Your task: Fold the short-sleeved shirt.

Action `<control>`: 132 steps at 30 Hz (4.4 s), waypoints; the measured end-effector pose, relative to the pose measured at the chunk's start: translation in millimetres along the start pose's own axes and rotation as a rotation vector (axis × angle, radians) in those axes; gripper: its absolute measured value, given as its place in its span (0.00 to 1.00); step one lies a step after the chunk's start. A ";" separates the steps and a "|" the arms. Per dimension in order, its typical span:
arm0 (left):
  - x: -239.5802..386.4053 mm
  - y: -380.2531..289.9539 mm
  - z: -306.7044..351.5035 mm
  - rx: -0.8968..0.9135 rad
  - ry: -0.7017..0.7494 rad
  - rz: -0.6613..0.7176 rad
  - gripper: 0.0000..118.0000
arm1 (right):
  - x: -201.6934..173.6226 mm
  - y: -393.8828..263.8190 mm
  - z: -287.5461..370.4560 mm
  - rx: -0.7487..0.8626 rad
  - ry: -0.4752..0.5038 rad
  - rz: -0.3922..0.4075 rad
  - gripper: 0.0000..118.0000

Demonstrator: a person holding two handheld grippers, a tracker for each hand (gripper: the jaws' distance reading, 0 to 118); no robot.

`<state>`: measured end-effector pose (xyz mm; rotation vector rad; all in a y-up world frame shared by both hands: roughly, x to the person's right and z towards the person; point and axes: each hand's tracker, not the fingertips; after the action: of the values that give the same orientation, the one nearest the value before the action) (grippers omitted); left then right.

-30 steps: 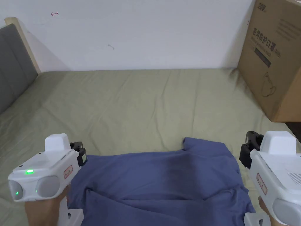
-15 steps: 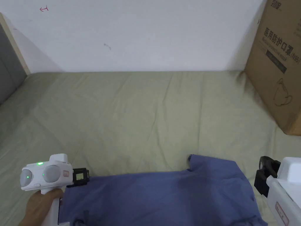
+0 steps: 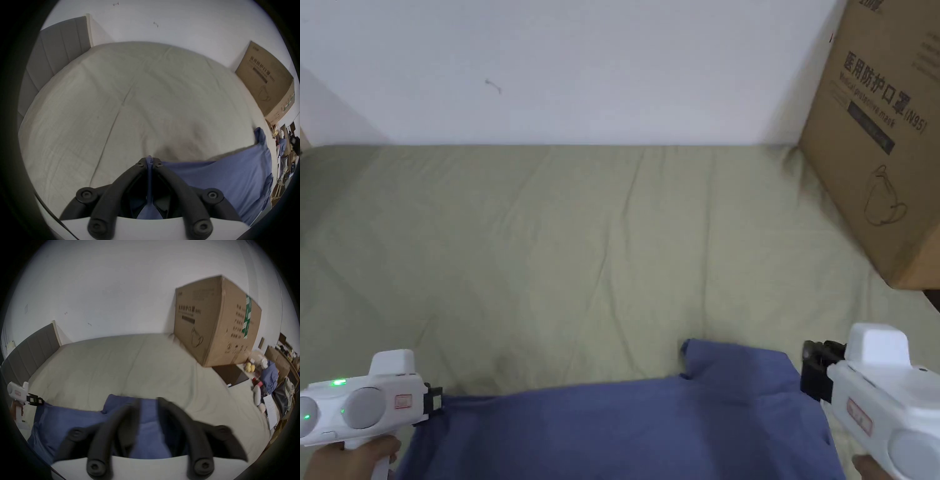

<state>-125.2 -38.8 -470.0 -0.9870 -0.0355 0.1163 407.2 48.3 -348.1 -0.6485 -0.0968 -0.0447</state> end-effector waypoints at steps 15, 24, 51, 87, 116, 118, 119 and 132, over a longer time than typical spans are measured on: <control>9.0 -3.4 65.8 0.116 -0.056 -0.041 0.02 | 13.2 -22.1 -148.9 -0.365 -0.099 0.046 0.55; -3.4 -16.3 81.6 0.121 -0.043 -0.004 0.02 | -11.3 -3.4 -64.3 -0.208 -0.052 0.031 0.02; -38.2 -204.3 146.9 -0.029 0.030 0.023 0.02 | 43.8 -200.6 130.0 -0.266 0.067 -0.170 0.02; 73.7 -142.2 307.8 0.801 -0.039 -0.105 0.00 | -56.8 -42.7 256.1 0.489 -0.119 0.079 0.00; -114.8 -170.9 151.4 -0.116 -0.311 0.315 0.85 | -80.6 -49.7 201.4 0.341 -0.020 0.108 0.00; -125.3 -174.2 134.5 -0.117 -0.308 0.322 0.85 | -82.0 -52.4 197.1 0.327 -0.022 0.113 0.00; -127.1 -175.3 127.8 -0.126 -0.316 0.335 0.85 | -82.3 -53.9 195.6 0.321 -0.020 0.115 0.00; -125.4 -169.3 105.6 -0.112 -0.329 0.208 0.32 | -72.7 -57.7 188.7 0.280 -0.031 0.113 0.00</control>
<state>-244.6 -57.9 -267.7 -1.0733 -0.2432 0.4716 316.5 117.3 -171.5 -0.3745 -0.0944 0.0870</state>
